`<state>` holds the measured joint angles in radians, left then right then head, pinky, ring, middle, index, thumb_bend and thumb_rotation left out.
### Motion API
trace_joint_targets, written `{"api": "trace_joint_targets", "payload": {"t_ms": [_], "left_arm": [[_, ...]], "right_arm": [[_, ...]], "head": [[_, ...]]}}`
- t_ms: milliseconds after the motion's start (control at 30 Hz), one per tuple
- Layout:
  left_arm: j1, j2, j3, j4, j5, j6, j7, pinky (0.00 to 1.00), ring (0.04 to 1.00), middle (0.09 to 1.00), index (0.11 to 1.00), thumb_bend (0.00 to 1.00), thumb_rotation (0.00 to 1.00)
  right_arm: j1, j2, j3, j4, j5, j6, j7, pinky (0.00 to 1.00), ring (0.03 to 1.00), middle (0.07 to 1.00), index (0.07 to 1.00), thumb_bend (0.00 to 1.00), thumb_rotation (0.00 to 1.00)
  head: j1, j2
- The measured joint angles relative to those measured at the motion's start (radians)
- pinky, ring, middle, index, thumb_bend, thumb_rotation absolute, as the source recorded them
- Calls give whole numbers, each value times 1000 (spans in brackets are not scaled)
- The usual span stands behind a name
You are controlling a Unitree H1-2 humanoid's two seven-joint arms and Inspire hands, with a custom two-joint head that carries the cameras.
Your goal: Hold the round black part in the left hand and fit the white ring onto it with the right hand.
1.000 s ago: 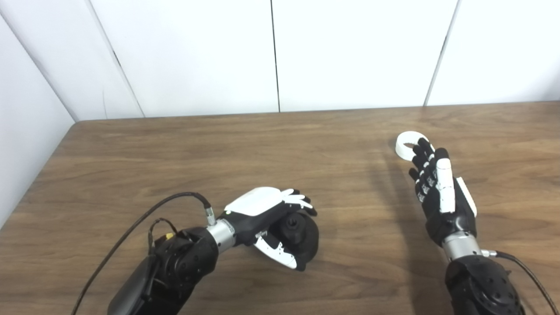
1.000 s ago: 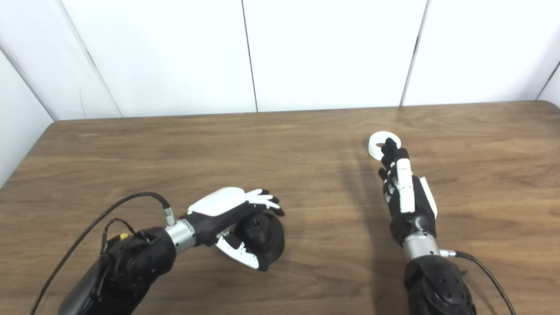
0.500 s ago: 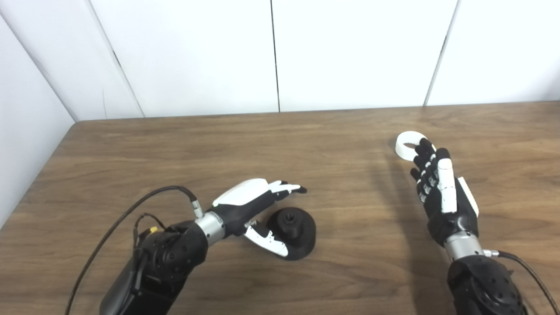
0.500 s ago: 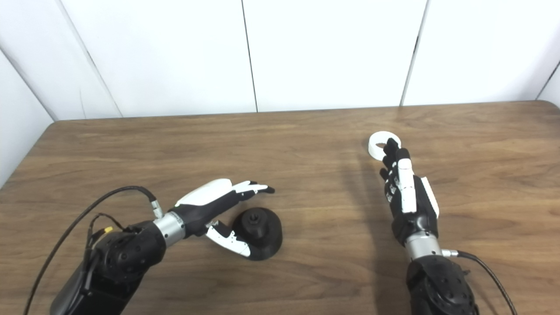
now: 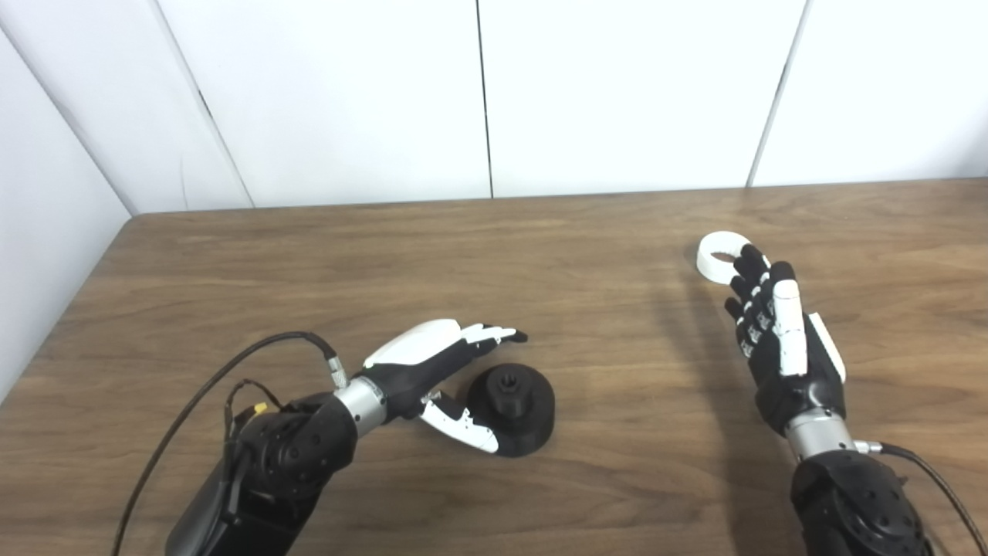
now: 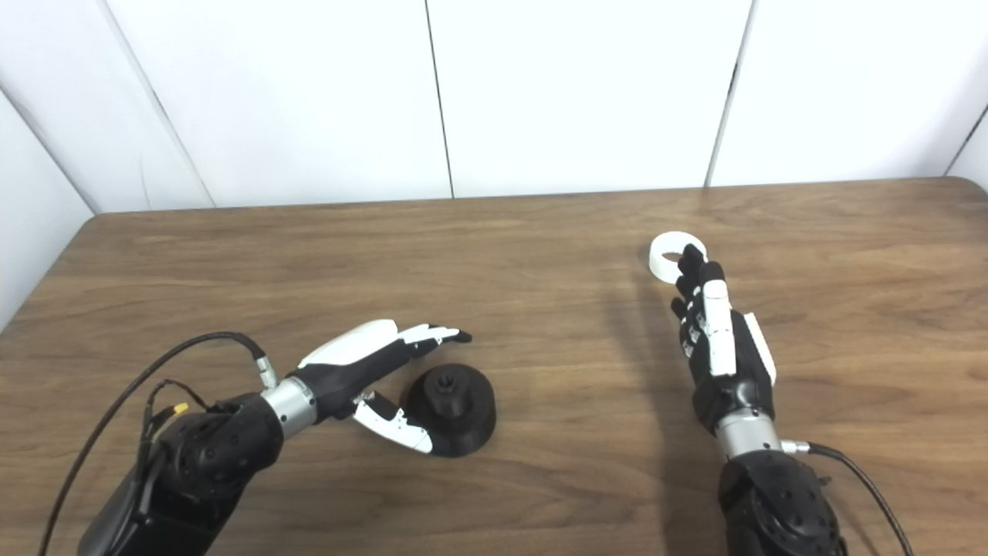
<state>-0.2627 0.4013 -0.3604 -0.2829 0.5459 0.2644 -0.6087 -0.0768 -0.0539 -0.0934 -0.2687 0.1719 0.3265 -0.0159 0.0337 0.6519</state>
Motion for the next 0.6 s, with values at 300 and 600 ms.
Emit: {"api": "trace_joint_targets", "payload": {"t_ms": [300,600], "left_arm": [[-12,14,-13,0,9,3,-24,905,1000,976,882,1000,392],[-12,17,-17,2,10,-1,-24,888,1000,982,840,1000,393]], "right_arm": [[0,-4,0,-4,0,15,0,1000,1000,985,975,541,1000],[-5,-4,-10,-9,7,25,0,1000,1000,986,973,537,1000]], "head": [[3,9],[5,17]]}}
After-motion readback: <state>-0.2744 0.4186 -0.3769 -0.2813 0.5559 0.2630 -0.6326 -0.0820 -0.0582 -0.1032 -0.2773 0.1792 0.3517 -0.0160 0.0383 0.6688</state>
